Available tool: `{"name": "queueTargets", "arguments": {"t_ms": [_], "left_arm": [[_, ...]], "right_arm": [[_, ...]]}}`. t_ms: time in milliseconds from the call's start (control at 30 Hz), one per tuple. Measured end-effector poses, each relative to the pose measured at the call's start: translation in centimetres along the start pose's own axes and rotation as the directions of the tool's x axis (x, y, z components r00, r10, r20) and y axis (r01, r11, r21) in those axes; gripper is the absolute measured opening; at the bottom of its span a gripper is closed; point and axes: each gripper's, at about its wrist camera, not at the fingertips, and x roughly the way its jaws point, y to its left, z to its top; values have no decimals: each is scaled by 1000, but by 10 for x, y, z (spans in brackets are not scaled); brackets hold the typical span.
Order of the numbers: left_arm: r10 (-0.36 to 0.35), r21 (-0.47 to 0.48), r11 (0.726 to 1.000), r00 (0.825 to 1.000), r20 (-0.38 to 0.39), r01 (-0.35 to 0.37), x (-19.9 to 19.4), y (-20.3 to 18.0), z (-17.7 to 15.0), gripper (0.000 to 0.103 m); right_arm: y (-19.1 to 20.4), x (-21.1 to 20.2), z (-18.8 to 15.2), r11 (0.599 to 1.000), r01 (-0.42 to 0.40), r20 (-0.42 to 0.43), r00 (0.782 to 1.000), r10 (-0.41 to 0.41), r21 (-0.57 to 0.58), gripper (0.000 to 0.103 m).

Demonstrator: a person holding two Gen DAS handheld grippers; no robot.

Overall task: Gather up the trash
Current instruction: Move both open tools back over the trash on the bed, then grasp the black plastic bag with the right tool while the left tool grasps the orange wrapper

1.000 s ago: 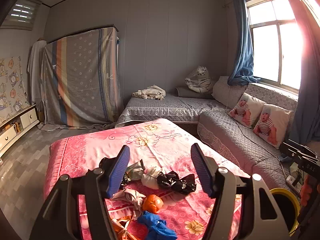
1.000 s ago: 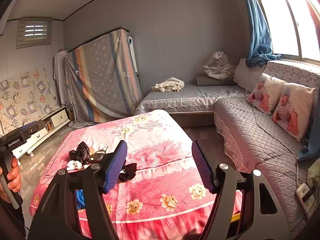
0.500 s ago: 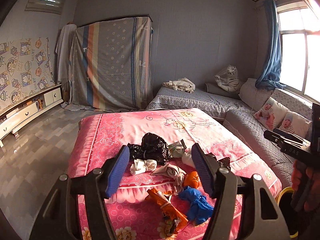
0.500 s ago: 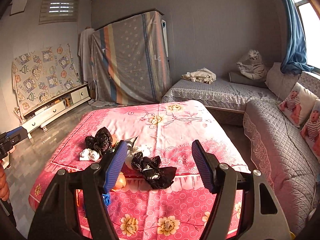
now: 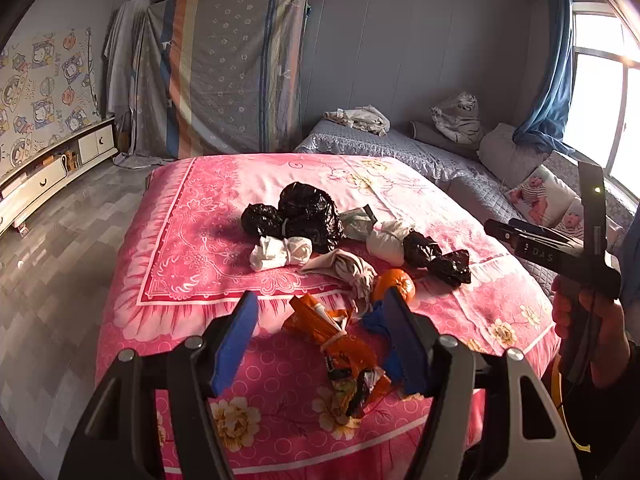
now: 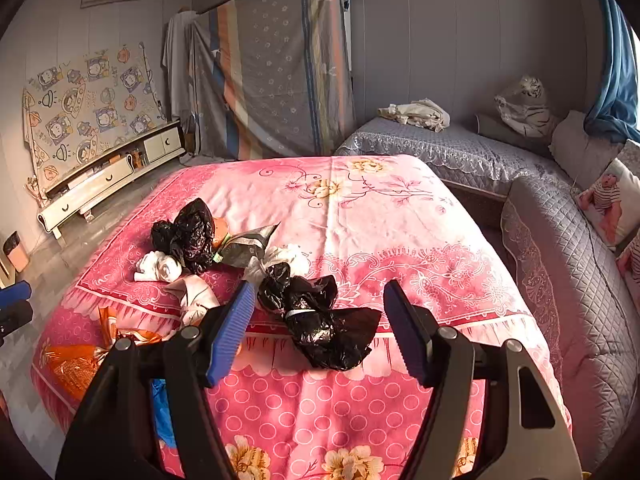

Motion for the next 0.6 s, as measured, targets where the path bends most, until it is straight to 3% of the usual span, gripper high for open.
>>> {"name": "queueTargets", "arguments": {"t_ms": [600], "left_arm": [[-19,-21,1000,983,-184,15,65,-3,-25,62]], "right_arm": [[11,98,-27,996,-20,-189,982,4,-83,63]]}}
